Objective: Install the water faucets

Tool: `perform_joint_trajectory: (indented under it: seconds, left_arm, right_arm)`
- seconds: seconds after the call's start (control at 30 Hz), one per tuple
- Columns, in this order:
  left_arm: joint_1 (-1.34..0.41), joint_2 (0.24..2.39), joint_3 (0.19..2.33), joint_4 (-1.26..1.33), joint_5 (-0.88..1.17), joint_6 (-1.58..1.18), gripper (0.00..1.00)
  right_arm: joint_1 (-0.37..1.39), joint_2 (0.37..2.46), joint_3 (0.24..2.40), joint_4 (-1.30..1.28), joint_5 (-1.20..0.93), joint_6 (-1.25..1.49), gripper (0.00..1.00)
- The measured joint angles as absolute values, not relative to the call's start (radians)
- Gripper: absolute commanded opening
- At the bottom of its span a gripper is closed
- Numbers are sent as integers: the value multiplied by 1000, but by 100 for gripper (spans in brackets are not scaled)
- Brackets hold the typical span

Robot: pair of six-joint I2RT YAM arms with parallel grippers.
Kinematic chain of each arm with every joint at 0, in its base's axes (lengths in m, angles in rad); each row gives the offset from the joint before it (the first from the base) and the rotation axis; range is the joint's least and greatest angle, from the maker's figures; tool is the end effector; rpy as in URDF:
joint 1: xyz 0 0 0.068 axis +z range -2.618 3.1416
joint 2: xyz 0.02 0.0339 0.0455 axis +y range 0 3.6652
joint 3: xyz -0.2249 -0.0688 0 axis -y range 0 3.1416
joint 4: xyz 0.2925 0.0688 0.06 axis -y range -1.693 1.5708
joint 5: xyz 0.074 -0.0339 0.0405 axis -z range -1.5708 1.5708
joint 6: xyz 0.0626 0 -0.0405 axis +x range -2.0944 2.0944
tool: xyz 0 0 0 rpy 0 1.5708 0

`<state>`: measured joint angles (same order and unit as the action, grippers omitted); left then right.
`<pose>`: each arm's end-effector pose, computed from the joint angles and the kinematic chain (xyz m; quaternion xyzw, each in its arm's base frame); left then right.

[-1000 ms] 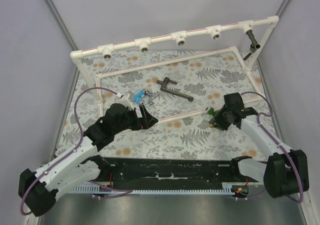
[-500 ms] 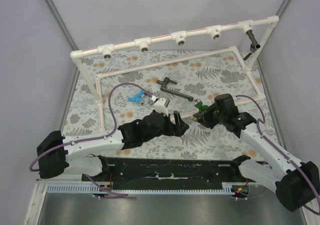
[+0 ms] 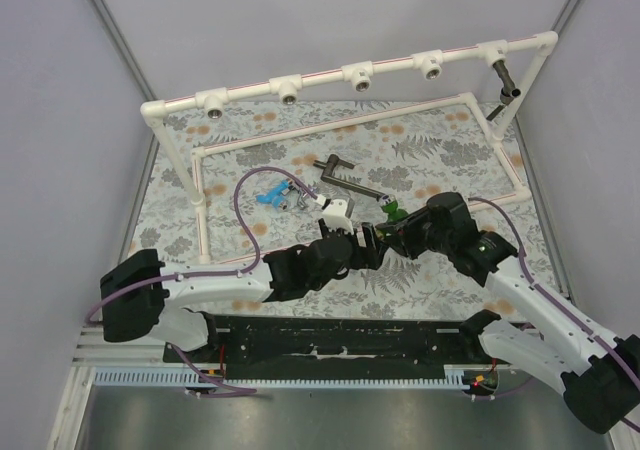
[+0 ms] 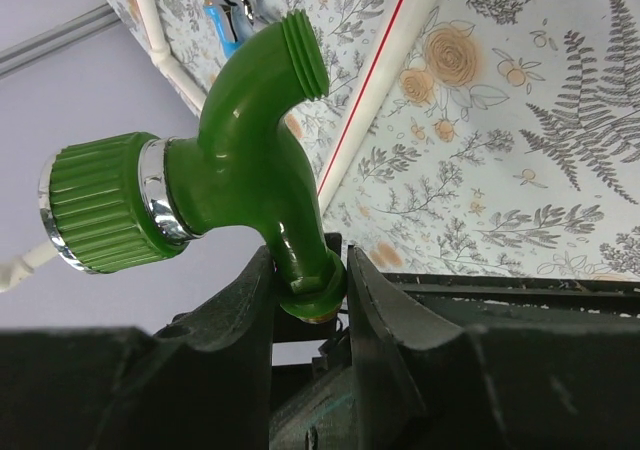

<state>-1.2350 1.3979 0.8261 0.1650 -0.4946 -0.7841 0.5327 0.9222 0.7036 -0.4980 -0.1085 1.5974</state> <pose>0.1527 -0.3474 0.1761 0.0499 0.8195 -0.3424 0.4568 0.2424 0.1508 0.1984 0.4419 0.7945 0.3858 0.1572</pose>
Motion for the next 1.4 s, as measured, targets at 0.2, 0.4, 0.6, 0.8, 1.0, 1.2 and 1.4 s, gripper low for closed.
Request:
perform_joint_trajectory:
  seconds: [0.2, 0.4, 0.6, 0.8, 1.0, 1.2, 1.4]
  left_arm:
    - [-1238, 1423, 825, 221, -572, -775, 76]
    - [-1240, 1420, 768, 351, -607, -772, 66]
    - [-1243, 1406, 701, 469, -611, -760, 65]
    - [-1243, 1403, 683, 529, -624, -739, 68]
    - [-1242, 1353, 611, 612, -628, -738, 73]
    - [-1241, 1347, 599, 640, -628, -730, 71]
    - [-1241, 1387, 619, 645, -626, -706, 69]
  right_arm:
    - [555, 921, 703, -468, -83, 1639, 0]
    - [574, 921, 696, -443, -66, 1664, 0]
    - [588, 922, 687, -421, -75, 1682, 0]
    - [593, 926, 687, -402, -80, 1687, 0]
    - [606, 924, 669, -395, -101, 1706, 0]
    - [607, 923, 661, -394, -101, 1712, 0]
    - [611, 931, 661, -390, -93, 1713, 0]
